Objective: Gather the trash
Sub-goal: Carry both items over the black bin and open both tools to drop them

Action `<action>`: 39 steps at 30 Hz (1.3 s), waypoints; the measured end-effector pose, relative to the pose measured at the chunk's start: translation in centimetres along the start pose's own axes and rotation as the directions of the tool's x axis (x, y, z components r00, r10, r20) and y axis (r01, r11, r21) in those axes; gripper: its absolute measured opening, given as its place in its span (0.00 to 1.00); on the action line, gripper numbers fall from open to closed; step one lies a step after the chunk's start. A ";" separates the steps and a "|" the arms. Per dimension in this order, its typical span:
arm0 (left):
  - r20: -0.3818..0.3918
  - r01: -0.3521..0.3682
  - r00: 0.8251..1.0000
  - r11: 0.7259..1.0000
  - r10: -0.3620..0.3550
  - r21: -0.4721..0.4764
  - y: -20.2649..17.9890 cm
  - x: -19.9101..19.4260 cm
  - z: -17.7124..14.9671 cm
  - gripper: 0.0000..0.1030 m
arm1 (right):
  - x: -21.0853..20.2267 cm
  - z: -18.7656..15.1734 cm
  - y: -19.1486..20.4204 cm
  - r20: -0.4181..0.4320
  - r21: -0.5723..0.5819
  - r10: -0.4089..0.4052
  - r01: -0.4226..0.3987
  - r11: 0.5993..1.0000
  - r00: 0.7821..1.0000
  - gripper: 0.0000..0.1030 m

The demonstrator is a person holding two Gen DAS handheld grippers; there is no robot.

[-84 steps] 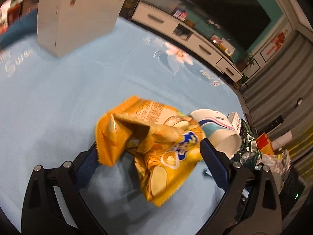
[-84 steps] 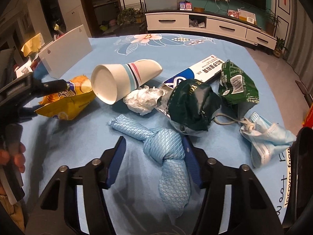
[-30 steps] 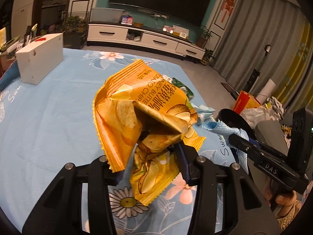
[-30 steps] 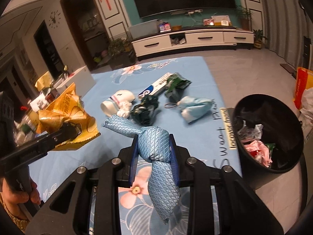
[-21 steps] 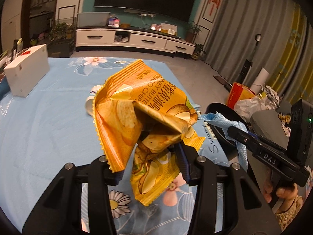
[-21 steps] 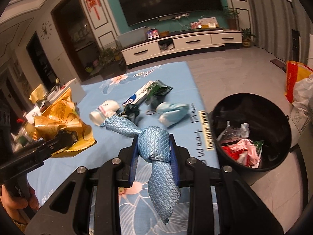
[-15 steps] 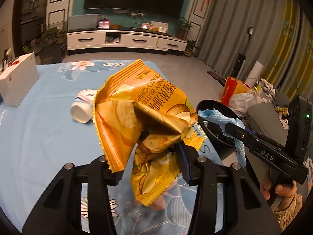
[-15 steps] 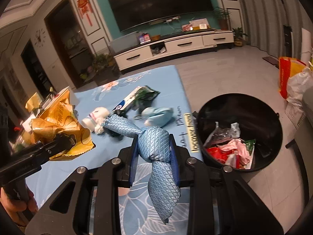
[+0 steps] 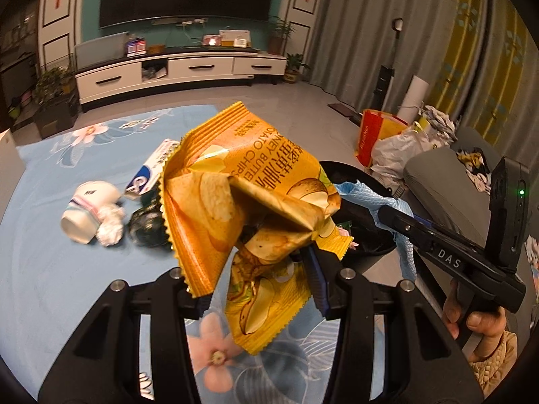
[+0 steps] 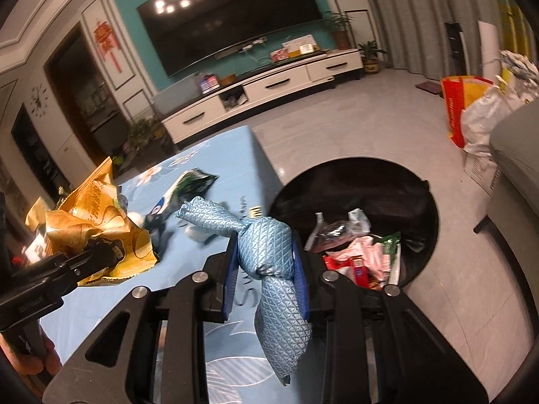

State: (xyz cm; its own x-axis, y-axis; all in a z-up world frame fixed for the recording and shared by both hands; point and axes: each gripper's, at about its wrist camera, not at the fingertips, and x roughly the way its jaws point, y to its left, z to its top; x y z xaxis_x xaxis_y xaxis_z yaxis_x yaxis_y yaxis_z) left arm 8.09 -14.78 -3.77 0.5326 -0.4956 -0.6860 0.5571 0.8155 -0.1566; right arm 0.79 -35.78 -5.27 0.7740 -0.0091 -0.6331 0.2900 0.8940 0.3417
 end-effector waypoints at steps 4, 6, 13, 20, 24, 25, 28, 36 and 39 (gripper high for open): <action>-0.006 0.018 1.000 0.999 -0.018 0.034 -1.5 1.5 1.0 0.46 | 0.1 0.1 -1.8 0.010 0.042 -0.022 0.022 0.999 1.000 0.29; -0.009 0.033 0.999 0.998 -0.033 0.047 -2.2 2.3 1.5 0.46 | 0.1 0.2 -2.7 0.014 0.060 -0.033 0.033 0.998 0.999 0.29; -0.046 0.079 0.996 0.994 -0.076 0.080 -4.7 5.8 2.8 0.47 | 0.4 0.3 -5.7 0.026 0.125 -0.086 0.082 0.989 0.996 0.29; -0.104 0.103 0.990 0.988 -0.091 0.112 -6.9 10.3 4.0 0.48 | 1.4 0.9 -7.9 0.023 0.173 -0.127 0.121 0.977 0.992 0.30; -0.147 0.098 0.986 0.984 -0.077 0.147 -7.8 12.6 3.9 0.50 | 2.3 1.4 -9.0 0.024 0.217 -0.144 0.135 0.967 0.989 0.30; -0.163 0.098 0.984 0.983 -0.072 0.155 -8.1 13.3 3.9 0.50 | 2.5 1.6 -9.3 0.024 0.232 -0.148 0.139 0.963 0.989 0.30; -0.195 0.096 0.979 0.981 -0.062 0.168 -8.7 14.9 3.6 0.51 | 3.3 2.2 -9.6 0.025 0.248 -0.143 0.132 0.960 0.989 0.30; -0.252 0.100 0.966 0.977 -0.051 0.187 -9.7 17.8 3.1 0.57 | 5.7 3.0 -10.0 0.000 0.255 -0.113 0.110 0.961 0.994 0.37; -0.248 0.101 0.967 0.978 -0.054 0.180 -9.6 18.0 3.1 0.70 | 5.8 3.1 -10.2 0.003 0.268 -0.109 0.104 0.958 0.994 0.52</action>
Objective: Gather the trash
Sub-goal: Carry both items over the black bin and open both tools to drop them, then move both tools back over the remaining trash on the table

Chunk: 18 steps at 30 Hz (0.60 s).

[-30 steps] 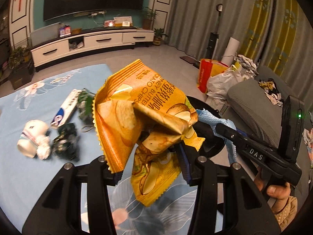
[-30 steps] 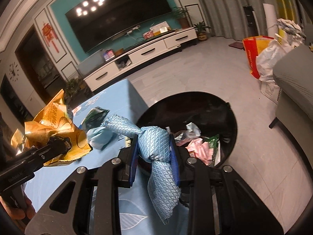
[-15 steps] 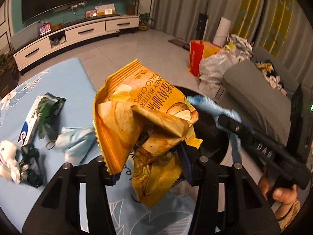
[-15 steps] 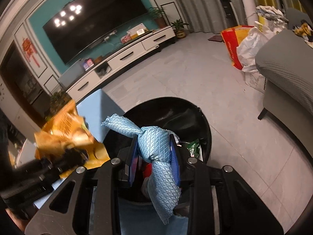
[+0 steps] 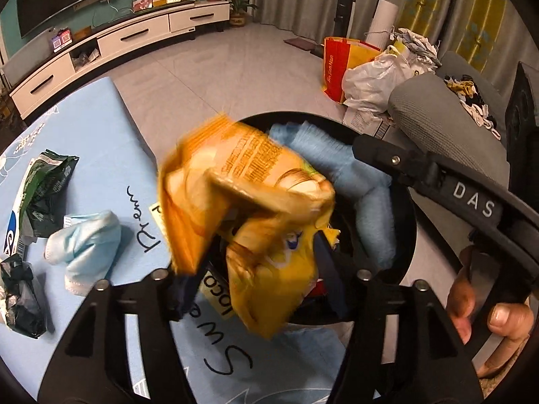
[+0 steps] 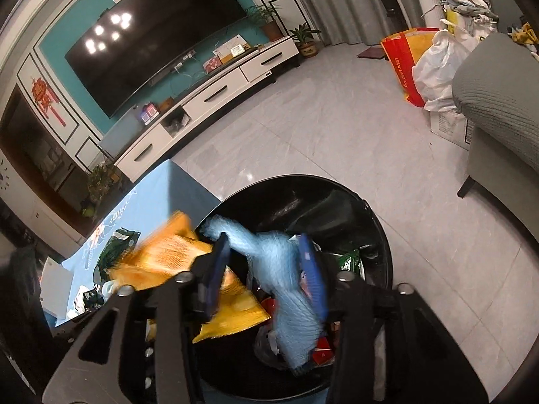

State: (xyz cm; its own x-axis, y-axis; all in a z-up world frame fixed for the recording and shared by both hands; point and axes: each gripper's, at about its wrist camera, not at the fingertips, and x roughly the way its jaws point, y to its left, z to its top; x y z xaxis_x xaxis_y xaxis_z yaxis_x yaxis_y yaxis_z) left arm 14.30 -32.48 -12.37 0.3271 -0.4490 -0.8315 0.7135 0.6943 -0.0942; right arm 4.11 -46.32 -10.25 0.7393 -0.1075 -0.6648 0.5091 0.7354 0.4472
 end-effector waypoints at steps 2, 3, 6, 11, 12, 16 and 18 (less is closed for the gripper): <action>0.012 0.001 1.000 1.000 0.000 -0.011 0.3 -0.2 0.0 0.77 | -0.2 0.1 0.0 0.006 0.006 0.006 -0.006 1.000 1.000 0.54; 0.018 0.001 1.000 1.000 0.000 -0.016 0.4 -0.5 -0.1 0.77 | -0.3 0.0 0.1 0.007 0.005 0.008 -0.008 1.000 1.000 0.54; 0.029 0.008 1.000 0.999 -0.008 -0.033 0.9 -1.3 -0.4 0.78 | -0.7 -0.1 0.1 0.012 0.004 0.005 -0.005 1.000 1.000 0.54; 0.071 0.016 0.997 0.998 -0.011 -0.069 1.5 -3.6 -2.0 0.88 | -1.5 -1.1 0.2 -0.006 -0.013 0.005 -0.005 1.000 1.000 0.54; 0.071 0.015 0.997 0.997 -0.009 -0.076 1.6 -3.9 -2.2 0.89 | -1.8 -1.4 0.3 -0.011 -0.021 0.001 -0.001 1.000 1.000 0.54; 0.083 -0.004 0.996 0.993 0.014 -0.115 3.1 -6.1 -4.5 0.95 | -2.7 -2.5 0.9 -0.029 -0.043 0.008 -0.009 0.999 1.000 0.57; 0.090 -0.013 0.996 0.989 0.027 -0.150 4.2 -7.2 -5.6 0.96 | -3.0 -3.1 1.5 -0.043 -0.060 0.013 -0.015 0.998 0.999 0.57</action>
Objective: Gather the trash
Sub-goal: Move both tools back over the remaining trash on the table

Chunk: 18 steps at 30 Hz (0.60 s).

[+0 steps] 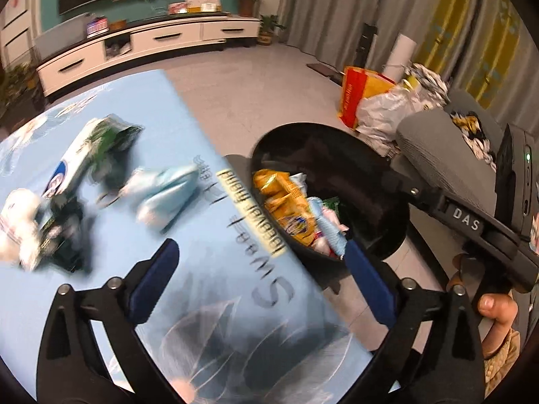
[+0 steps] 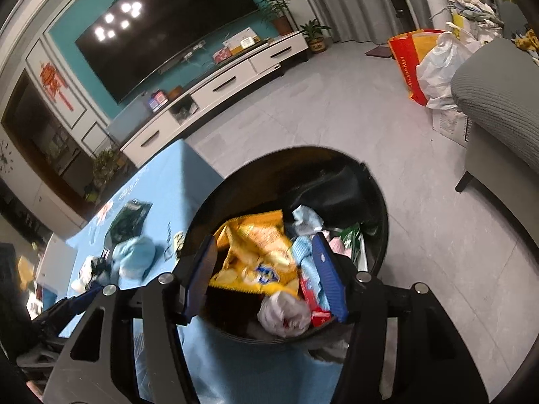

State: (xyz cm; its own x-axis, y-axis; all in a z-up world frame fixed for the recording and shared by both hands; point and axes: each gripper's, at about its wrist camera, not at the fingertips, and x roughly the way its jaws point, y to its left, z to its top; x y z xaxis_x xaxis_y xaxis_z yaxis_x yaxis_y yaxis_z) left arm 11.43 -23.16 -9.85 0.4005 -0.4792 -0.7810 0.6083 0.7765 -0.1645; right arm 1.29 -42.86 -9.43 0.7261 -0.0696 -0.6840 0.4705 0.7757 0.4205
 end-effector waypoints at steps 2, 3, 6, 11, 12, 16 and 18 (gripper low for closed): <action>0.007 -0.010 1.000 0.999 0.010 -0.052 1.8 -1.3 -1.0 0.97 | -0.3 -0.7 1.0 -0.017 -0.031 0.005 -0.006 0.999 1.000 0.57; 0.004 -0.014 1.000 0.997 0.015 -0.076 2.6 -1.8 -1.5 0.97 | -0.4 -1.0 1.5 -0.023 -0.044 0.008 -0.009 0.999 1.000 0.57; 0.004 -0.046 0.999 0.989 0.047 -0.143 5.2 -3.6 -3.1 0.97 | -0.9 -2.0 3.6 -0.046 -0.098 0.029 -0.033 0.995 0.999 0.60; 0.014 -0.101 0.994 0.963 0.108 -0.250 9.4 -6.7 -5.7 0.97 | -1.6 -3.3 6.9 -0.067 -0.172 0.053 -0.063 0.983 0.996 0.73; 0.014 -0.112 0.993 0.957 0.120 -0.267 10.3 -7.3 -6.2 0.97 | -1.7 -3.5 7.6 -0.073 -0.188 0.057 -0.070 0.980 0.996 0.75; 0.021 -0.151 0.986 0.928 0.168 -0.341 13.3 -9.5 -8.4 0.97 | -1.9 -4.4 10.6 -0.095 -0.251 0.086 -0.107 0.962 0.992 0.82; 0.029 -0.153 0.984 0.917 0.176 -0.369 14.4 -10.3 -9.1 0.97 | -1.8 -4.7 11.6 -0.105 -0.274 0.085 -0.111 0.955 0.991 0.82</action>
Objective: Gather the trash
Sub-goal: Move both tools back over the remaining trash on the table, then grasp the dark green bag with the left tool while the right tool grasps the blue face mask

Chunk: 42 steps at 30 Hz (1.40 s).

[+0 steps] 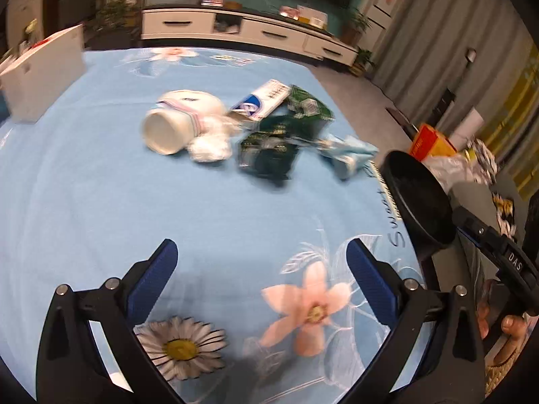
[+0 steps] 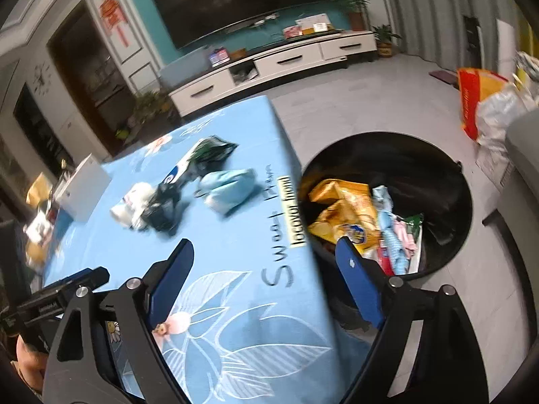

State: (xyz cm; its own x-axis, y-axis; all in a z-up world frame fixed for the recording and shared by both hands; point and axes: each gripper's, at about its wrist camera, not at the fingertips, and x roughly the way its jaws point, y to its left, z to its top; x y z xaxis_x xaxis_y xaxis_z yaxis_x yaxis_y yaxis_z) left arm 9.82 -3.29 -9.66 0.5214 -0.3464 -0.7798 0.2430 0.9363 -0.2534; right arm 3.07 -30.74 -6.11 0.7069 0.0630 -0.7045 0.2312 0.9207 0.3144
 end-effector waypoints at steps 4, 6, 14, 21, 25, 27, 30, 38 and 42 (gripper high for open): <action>0.021 0.022 1.000 0.998 -0.021 -0.053 2.3 -1.0 -0.5 0.97 | 0.9 -0.2 2.1 -0.026 -0.039 0.004 -0.005 0.999 1.000 0.82; 0.027 0.031 0.999 0.997 -0.029 -0.072 3.2 -1.2 -0.8 0.97 | 1.2 -0.2 3.0 -0.037 -0.056 0.001 -0.003 0.998 0.999 0.82; 0.040 0.075 0.997 0.986 -0.069 -0.147 5.6 -0.7 -1.1 0.97 | 3.2 -0.3 5.0 -0.070 -0.088 -0.010 0.004 0.996 0.997 0.82; 0.035 0.106 0.994 0.981 -0.102 -0.161 5.1 1.4 0.0 0.97 | 5.1 0.1 4.8 -0.085 -0.076 -0.032 0.026 0.997 0.996 0.82; 0.043 0.158 0.987 0.972 -0.153 -0.175 4.2 2.7 1.2 0.97 | 6.0 0.8 4.0 -0.079 -0.048 -0.030 0.026 0.998 0.996 0.82; 0.051 0.176 0.984 0.971 -0.170 -0.164 3.5 3.3 2.0 0.97 | 6.5 1.3 3.7 -0.070 -0.042 -0.028 0.025 0.999 0.997 0.82; 0.063 0.188 0.981 0.972 -0.181 -0.139 2.5 4.0 3.1 0.97 | 7.1 2.2 3.6 -0.048 -0.050 -0.028 0.025 0.998 0.998 0.82; 0.060 0.194 0.979 0.981 -0.192 -0.021 0.1 6.4 5.8 0.79 | 9.6 4.3 3.2 -0.020 -0.060 0.010 -0.011 0.998 1.000 0.82; 0.053 0.197 0.979 0.980 -0.198 0.013 -0.4 7.4 6.6 0.73 | 10.8 4.8 2.8 -0.028 -0.044 0.025 -0.026 0.999 0.999 0.82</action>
State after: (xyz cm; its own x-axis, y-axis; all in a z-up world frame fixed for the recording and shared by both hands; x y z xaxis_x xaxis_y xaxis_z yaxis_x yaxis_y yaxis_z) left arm 19.01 -6.57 -11.54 0.5057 -0.5271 -0.6829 0.3516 0.8488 -0.3948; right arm 14.50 -29.36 -9.78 0.6938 0.0969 -0.7136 0.1828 0.9347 0.3047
